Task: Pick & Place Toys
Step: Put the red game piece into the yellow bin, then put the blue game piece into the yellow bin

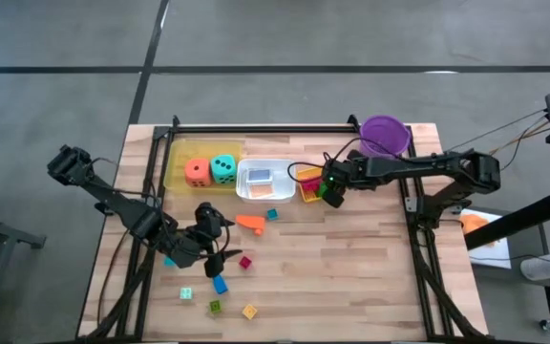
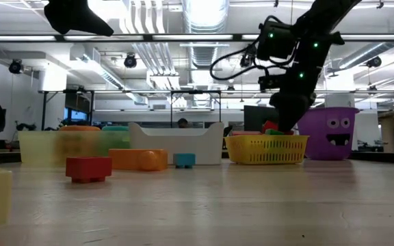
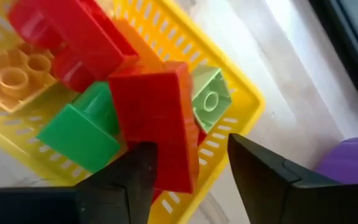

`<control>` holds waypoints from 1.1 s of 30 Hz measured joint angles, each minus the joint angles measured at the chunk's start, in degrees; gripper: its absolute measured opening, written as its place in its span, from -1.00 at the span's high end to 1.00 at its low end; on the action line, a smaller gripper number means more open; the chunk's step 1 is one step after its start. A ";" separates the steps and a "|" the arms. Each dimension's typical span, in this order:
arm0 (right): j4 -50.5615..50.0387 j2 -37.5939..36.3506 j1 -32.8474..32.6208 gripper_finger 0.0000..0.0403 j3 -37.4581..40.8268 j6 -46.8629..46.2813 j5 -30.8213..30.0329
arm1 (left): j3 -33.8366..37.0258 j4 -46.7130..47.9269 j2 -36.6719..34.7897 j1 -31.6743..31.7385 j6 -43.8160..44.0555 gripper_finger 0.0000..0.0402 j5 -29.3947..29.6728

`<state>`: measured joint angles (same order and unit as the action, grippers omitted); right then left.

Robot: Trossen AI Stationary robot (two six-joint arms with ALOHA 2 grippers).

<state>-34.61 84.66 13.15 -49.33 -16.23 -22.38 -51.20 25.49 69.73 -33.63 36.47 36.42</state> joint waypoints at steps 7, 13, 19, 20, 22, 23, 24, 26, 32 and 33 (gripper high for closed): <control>-1.17 -5.04 -0.20 0.00 -0.06 0.15 0.01 | 0.00 0.25 0.00 -0.01 0.00 -0.89 0.00; -1.55 -8.03 -1.51 0.00 -0.06 0.46 1.07 | 0.00 0.27 0.00 0.01 0.02 -0.89 0.00; 11.33 -10.03 -12.66 0.00 -0.13 8.49 8.76 | 0.00 0.29 0.00 0.01 0.02 -0.89 0.00; 13.58 -9.57 -15.66 0.00 -0.16 10.68 8.18 | 0.00 0.29 0.00 0.01 0.02 -0.89 0.00; 16.06 -8.09 -20.69 0.00 -0.23 14.58 4.40 | 0.00 0.29 0.00 0.03 0.02 -0.89 -0.01; 16.60 -7.01 -22.36 0.00 -0.25 15.75 2.77 | 0.00 0.33 0.00 0.03 0.04 -0.89 0.00; 16.82 -5.70 -23.51 0.00 -0.53 16.57 2.28 | 0.01 0.42 0.00 0.03 0.31 -0.89 -0.01; 17.24 -2.63 -24.33 0.00 -1.62 16.67 2.72 | 0.11 0.85 0.00 0.03 1.38 -0.89 -0.02; 17.10 8.97 -23.56 0.00 -8.58 19.09 8.71 | 0.11 2.15 -0.07 0.03 4.14 -0.89 -0.05; 17.23 10.95 -23.33 0.00 -10.33 20.47 8.90 | 0.11 2.40 -0.20 0.03 4.15 -0.89 -0.51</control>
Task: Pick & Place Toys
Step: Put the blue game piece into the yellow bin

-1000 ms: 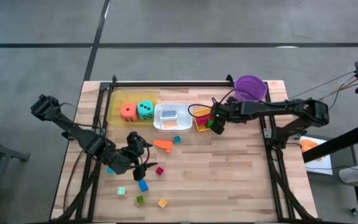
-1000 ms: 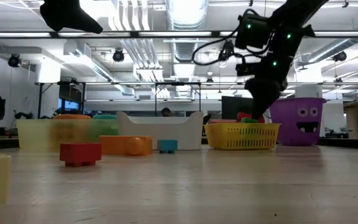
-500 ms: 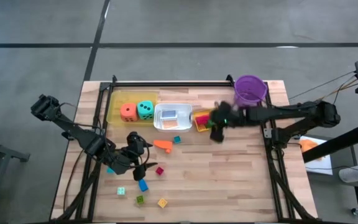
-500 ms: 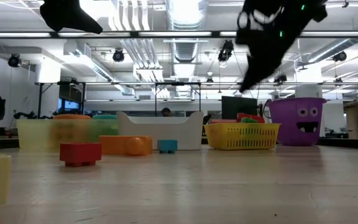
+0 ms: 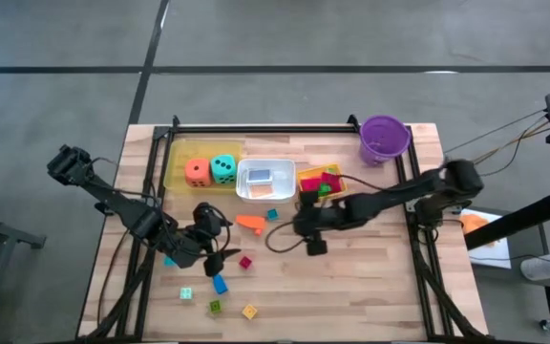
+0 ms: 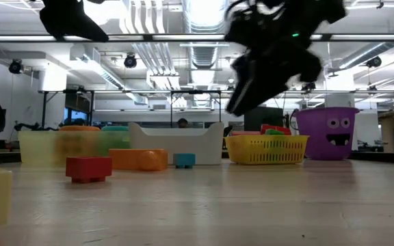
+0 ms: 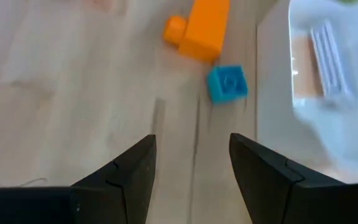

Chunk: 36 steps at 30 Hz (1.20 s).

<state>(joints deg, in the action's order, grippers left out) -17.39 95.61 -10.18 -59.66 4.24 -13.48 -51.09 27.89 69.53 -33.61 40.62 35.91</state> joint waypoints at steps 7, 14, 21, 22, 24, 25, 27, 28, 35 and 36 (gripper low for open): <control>-6.00 11.96 3.96 0.00 -13.01 5.29 6.21 | 1.15 2.43 -4.40 -2.06 0.76 -0.89 -1.21; -11.19 18.95 5.84 0.00 -21.45 8.47 6.17 | 3.89 1.43 -6.68 -3.52 1.91 -0.89 3.35; -14.95 23.97 6.95 0.00 -27.59 10.98 7.59 | 3.98 1.78 -6.81 -3.32 1.84 -0.89 3.55; -15.41 24.41 7.15 0.00 -28.28 11.01 7.75 | 3.96 1.78 -6.81 -3.32 1.84 -0.89 3.55; -15.97 25.33 7.55 0.00 -29.10 10.98 8.09 | 3.98 1.98 -6.81 -3.32 1.84 -0.89 3.53; -15.95 25.54 7.81 0.00 -29.22 10.98 8.14 | 3.98 1.96 -6.81 -3.32 1.82 -0.89 3.53; -16.50 26.16 8.21 0.00 -29.20 11.00 8.11 | 3.96 1.97 -6.81 -3.30 1.84 -0.89 3.53; -16.46 26.31 8.43 0.00 -29.17 11.00 7.94 | 3.96 2.02 -6.81 -3.32 1.84 -0.89 3.53; -16.40 27.17 9.10 0.23 -28.87 11.30 6.85 | 3.96 2.00 -6.81 -3.30 1.86 -0.89 3.53; -16.30 27.31 9.17 0.31 -28.89 11.56 6.36 | 3.96 2.00 -6.81 -3.30 1.85 -0.89 3.53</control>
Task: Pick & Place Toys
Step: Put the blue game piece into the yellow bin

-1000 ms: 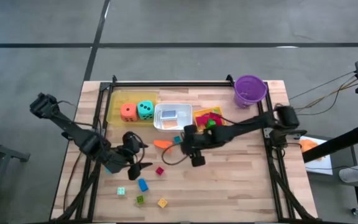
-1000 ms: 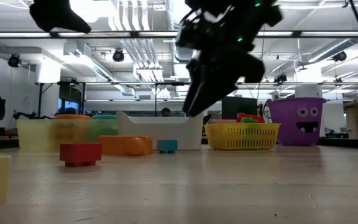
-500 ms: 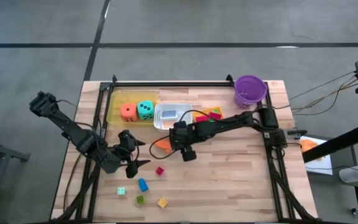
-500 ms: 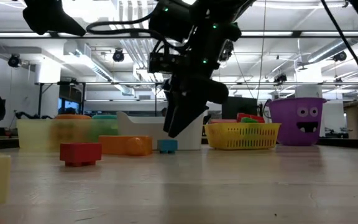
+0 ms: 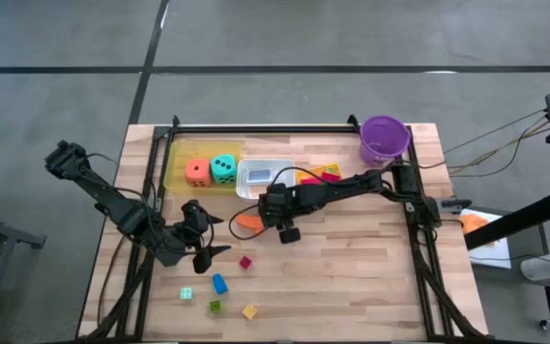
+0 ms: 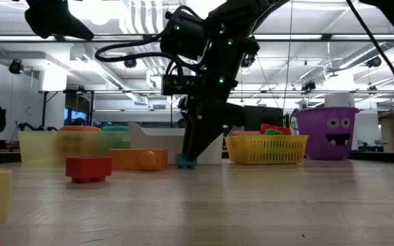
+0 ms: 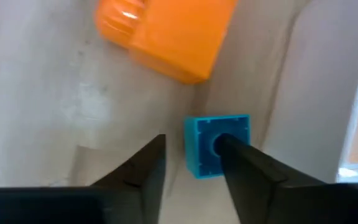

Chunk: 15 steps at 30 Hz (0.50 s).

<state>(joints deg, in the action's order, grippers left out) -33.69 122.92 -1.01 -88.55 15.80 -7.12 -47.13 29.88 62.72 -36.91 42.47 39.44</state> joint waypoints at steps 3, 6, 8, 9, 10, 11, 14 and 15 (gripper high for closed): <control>0.06 0.34 0.02 0.55 -0.04 1.17 -0.97 | 0.00 -0.04 0.00 0.00 0.01 -0.89 0.00; 0.05 0.47 0.04 0.78 -0.04 1.34 -0.96 | 0.00 -0.04 0.00 0.02 0.01 -0.89 0.00; 0.02 0.47 0.00 0.90 0.03 1.41 -1.01 | 0.00 -0.04 0.00 0.02 0.01 -0.89 0.00; 0.02 0.47 0.00 0.91 0.05 1.36 -0.98 | 0.00 -0.04 0.00 0.02 0.01 -0.89 0.00; 0.00 0.47 0.00 0.91 0.07 1.08 -0.98 | 0.00 -0.04 0.00 0.02 0.01 -0.89 0.00; -0.01 0.48 0.00 0.91 0.07 0.82 -0.98 | 0.00 -0.04 0.00 0.02 0.01 -0.89 0.00; -0.20 0.56 -0.03 0.91 0.11 0.45 -0.98 | 0.00 -0.04 0.00 0.02 0.02 -0.89 0.00; -0.20 0.56 -0.05 0.91 0.13 0.35 -1.16 | 0.00 -0.04 0.00 0.02 0.03 -0.89 0.00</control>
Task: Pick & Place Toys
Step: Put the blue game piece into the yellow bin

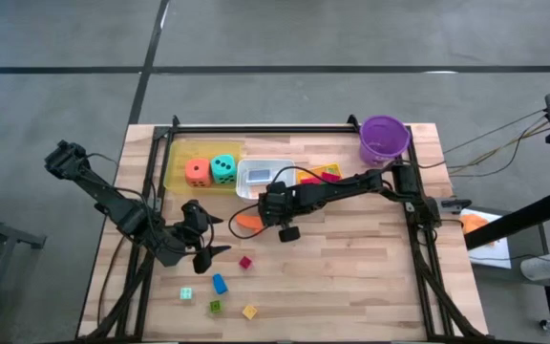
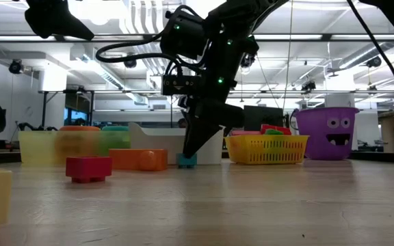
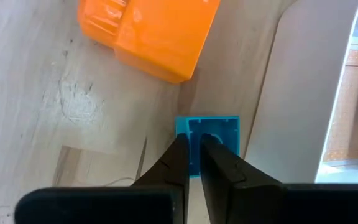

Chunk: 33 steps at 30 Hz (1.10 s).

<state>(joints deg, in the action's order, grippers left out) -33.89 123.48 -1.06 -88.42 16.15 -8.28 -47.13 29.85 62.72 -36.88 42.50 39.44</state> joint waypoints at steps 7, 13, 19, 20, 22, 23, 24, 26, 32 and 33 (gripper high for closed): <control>-2.53 -0.83 -0.52 0.74 -0.61 -1.21 -1.11 | 0.00 -0.01 0.00 0.00 0.00 -0.89 -0.26; -6.59 -1.39 -1.37 0.43 -1.18 -3.73 -0.58 | -0.02 -0.01 0.00 0.00 0.00 -0.89 -0.44; -9.92 -1.66 -2.94 0.17 -1.18 -8.46 -0.49 | -0.04 -0.02 0.00 0.00 0.02 -0.89 -0.44; -9.85 -1.75 -3.37 0.13 -1.18 -8.77 -0.40 | -0.04 -0.02 0.00 0.00 0.03 -0.89 -0.44; -9.83 -1.79 -4.49 0.08 -1.37 -9.54 -0.19 | -0.04 -0.02 0.00 0.00 0.52 -0.89 -0.44; -9.81 -1.81 -5.09 0.07 -1.67 -10.19 0.01 | -0.04 -0.02 0.00 0.00 0.89 -0.89 -0.45; -9.66 -1.81 -5.61 0.06 -2.05 -10.91 0.07 | -0.04 -0.02 0.00 0.00 1.06 -0.89 -0.46; -9.54 -1.94 -6.69 0.05 -2.76 -11.56 0.06 | -0.04 -0.02 0.00 0.00 1.07 -0.89 -0.46; -9.45 -2.01 -8.67 0.05 -4.28 -11.24 -1.00 | -0.04 -0.02 0.00 0.00 1.07 -0.89 -0.48; -9.51 -2.01 -8.79 0.05 -4.51 -10.84 -1.82 | -0.04 -0.02 0.00 0.00 1.07 -0.89 -0.47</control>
<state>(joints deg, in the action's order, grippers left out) -43.40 121.47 -9.85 -92.93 5.31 -10.10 -47.18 29.82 62.72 -36.88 43.57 38.97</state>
